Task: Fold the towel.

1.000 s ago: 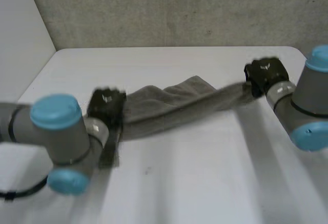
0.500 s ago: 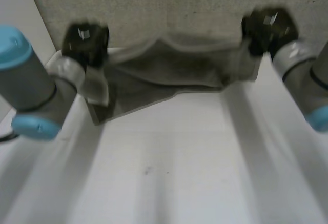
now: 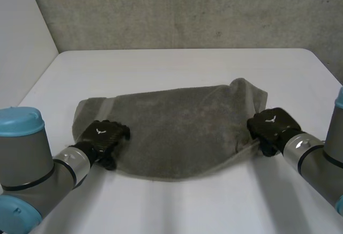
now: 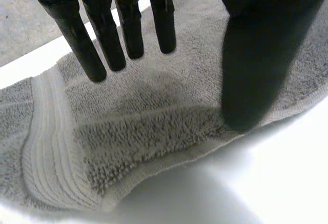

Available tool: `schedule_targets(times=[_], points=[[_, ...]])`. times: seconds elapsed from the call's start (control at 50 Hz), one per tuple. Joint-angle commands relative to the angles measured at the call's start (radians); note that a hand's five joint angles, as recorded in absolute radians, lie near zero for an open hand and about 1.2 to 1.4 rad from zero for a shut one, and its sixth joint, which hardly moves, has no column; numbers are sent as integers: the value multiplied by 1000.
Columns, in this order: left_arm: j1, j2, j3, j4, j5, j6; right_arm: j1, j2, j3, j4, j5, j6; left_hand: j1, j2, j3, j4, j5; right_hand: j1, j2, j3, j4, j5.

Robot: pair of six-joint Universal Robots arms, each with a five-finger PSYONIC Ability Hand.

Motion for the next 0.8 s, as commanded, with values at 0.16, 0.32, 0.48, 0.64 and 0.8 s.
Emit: schedule_targets(times=[0.16,0.32,0.48,0.64,0.8], points=[[-19,99,-115,13,-7,-9,-120,10,9,-127,4,257,-285,-283,-284,-291,-292,24,212,207,200,229],[-5,133,-201,126,-8,-9,-117,42,12,-127,5,266,-270,-269,-269,-277,-278,24,212,207,200,229],[-1,90,-228,304,-22,0,-109,44,13,-126,5,272,-235,-234,-234,-242,-242,24,212,207,200,229],[1,-13,-180,345,-50,1,-112,44,18,-127,5,272,-226,-225,-225,-233,-234,24,212,207,200,229],[44,-62,-123,345,-114,4,-121,41,12,-127,5,272,-223,-222,-222,-230,-231,24,212,207,200,229]])
